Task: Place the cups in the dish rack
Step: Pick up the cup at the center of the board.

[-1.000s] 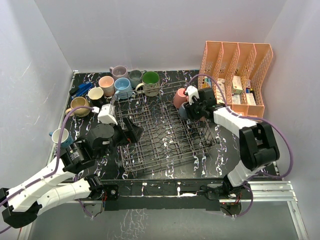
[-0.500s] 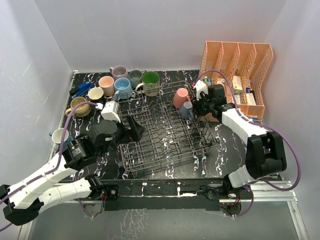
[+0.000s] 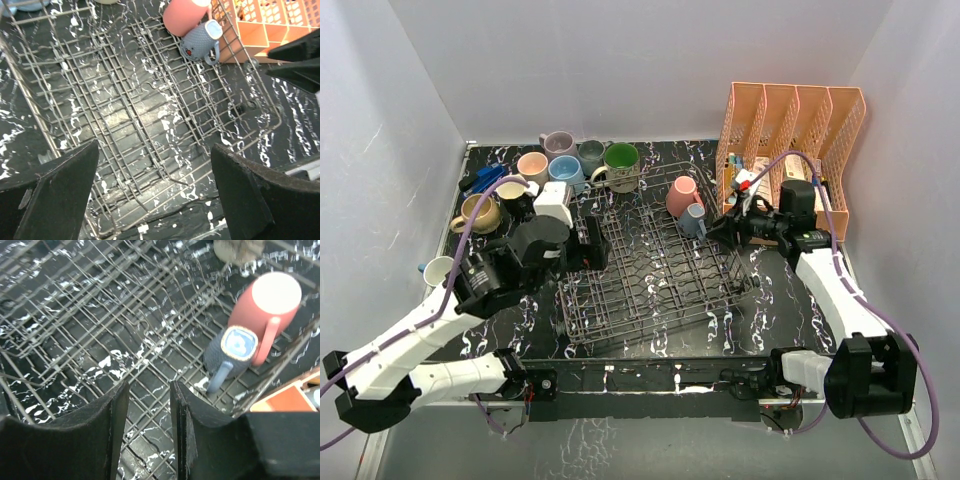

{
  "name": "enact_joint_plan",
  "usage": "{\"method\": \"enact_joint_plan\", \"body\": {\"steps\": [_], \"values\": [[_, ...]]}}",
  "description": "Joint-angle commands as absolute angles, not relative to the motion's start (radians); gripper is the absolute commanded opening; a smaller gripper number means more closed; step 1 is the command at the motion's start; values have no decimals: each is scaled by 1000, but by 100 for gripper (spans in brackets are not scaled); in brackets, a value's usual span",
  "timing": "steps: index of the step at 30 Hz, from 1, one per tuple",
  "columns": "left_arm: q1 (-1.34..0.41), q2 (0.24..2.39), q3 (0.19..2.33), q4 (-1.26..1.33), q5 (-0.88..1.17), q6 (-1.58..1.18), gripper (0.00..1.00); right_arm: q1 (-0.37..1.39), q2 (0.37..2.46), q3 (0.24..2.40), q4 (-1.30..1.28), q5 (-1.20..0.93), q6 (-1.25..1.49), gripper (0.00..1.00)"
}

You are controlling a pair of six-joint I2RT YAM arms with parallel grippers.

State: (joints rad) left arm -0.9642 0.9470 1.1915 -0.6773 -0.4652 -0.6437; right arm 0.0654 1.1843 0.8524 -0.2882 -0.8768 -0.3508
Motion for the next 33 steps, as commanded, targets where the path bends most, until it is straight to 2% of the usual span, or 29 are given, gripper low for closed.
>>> {"method": "enact_joint_plan", "body": {"steps": [1,5,14,28,33], "values": [[-951,1029,1336,-814,-557,-539,92,22,1124,853,-281,-1103,-389,41],[-876,1106,1455,-890,-548,-461,92,4,1105,856,-302,-1185,-404,42],[-499,1228,1526,-956,-237,-318,91,-44,1079,812,-315,-1263,-448,43],[-170,1264,1410,-998,-227,-226,75,-107,1071,736,-277,-1317,-475,44],[-57,1287,1409,-1016,-253,-168,70,-107,1046,724,-268,-1260,-483,44]]}}
